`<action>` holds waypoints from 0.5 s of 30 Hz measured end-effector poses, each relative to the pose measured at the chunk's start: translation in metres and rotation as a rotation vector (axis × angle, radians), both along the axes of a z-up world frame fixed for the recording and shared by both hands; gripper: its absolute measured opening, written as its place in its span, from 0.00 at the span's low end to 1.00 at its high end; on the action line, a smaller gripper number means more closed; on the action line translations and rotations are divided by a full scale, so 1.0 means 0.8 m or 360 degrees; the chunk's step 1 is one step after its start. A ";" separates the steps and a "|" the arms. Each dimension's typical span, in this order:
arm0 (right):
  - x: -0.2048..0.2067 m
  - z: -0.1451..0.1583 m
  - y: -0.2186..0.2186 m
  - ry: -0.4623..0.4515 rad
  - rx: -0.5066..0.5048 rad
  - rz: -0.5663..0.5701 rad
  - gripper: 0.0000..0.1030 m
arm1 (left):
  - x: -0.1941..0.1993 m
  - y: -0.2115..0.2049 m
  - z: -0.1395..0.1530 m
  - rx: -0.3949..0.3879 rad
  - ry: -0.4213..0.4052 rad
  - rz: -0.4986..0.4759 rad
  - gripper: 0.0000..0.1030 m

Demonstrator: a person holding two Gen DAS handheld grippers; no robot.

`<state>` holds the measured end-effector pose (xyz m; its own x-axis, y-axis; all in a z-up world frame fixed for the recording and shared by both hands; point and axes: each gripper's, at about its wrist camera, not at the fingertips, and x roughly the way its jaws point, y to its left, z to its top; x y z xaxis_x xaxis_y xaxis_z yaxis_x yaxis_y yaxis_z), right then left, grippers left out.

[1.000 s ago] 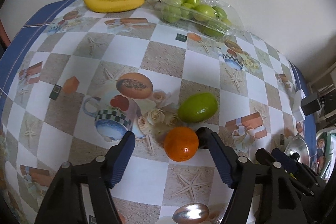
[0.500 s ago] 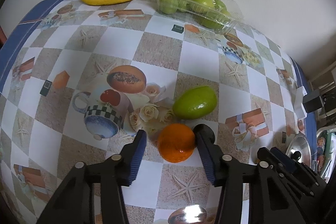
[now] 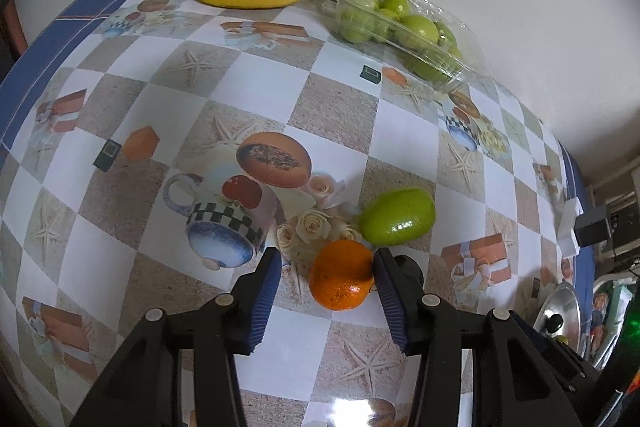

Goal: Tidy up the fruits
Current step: 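Grasp an orange with the left tool while the right grasps a brown kiwi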

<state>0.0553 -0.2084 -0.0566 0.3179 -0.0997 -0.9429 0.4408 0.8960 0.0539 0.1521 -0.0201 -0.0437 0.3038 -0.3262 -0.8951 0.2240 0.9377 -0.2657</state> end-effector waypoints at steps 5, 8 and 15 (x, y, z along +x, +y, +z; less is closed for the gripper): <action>-0.003 -0.003 0.001 0.0023 0.0011 0.0003 0.17 | -0.003 -0.011 -0.005 0.0002 0.0020 -0.0059 0.50; -0.004 -0.004 0.000 0.0038 0.0014 -0.0001 0.14 | -0.005 -0.016 -0.008 0.0010 0.0031 -0.0081 0.49; -0.007 -0.005 0.002 0.0058 0.0020 0.0010 0.13 | -0.010 -0.019 -0.003 0.0011 0.0025 -0.0116 0.36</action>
<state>0.0497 -0.2068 -0.0603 0.2836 -0.0861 -0.9551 0.4371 0.8981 0.0489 0.1443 -0.0349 -0.0459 0.2653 -0.3408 -0.9019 0.2877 0.9208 -0.2633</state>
